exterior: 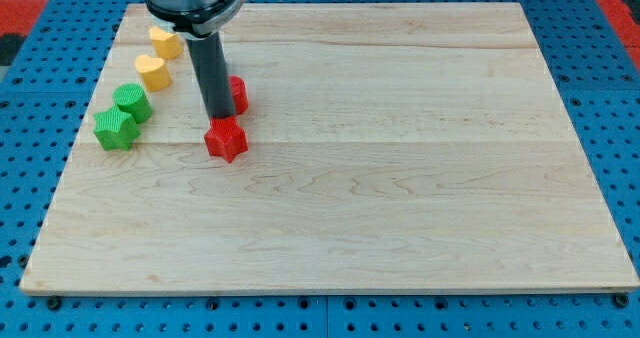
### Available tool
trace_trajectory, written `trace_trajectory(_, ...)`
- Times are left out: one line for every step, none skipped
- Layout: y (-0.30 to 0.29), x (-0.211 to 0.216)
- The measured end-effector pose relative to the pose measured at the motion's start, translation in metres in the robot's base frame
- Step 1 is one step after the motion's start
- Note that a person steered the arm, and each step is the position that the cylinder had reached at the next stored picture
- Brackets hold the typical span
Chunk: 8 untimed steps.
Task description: Move the triangle to the top right of the red circle
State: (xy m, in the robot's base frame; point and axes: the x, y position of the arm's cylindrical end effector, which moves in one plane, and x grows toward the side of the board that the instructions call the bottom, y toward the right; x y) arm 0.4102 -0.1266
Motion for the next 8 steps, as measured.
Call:
trace_trajectory(-0.032, -0.022)
trace_trajectory(-0.036, -0.075)
trace_trajectory(0.0, -0.095)
trace_trajectory(0.011, -0.091)
trace_trajectory(0.021, -0.073)
trace_trajectory(0.048, -0.071)
trace_trajectory(0.05, -0.07)
trace_trajectory(0.051, -0.05)
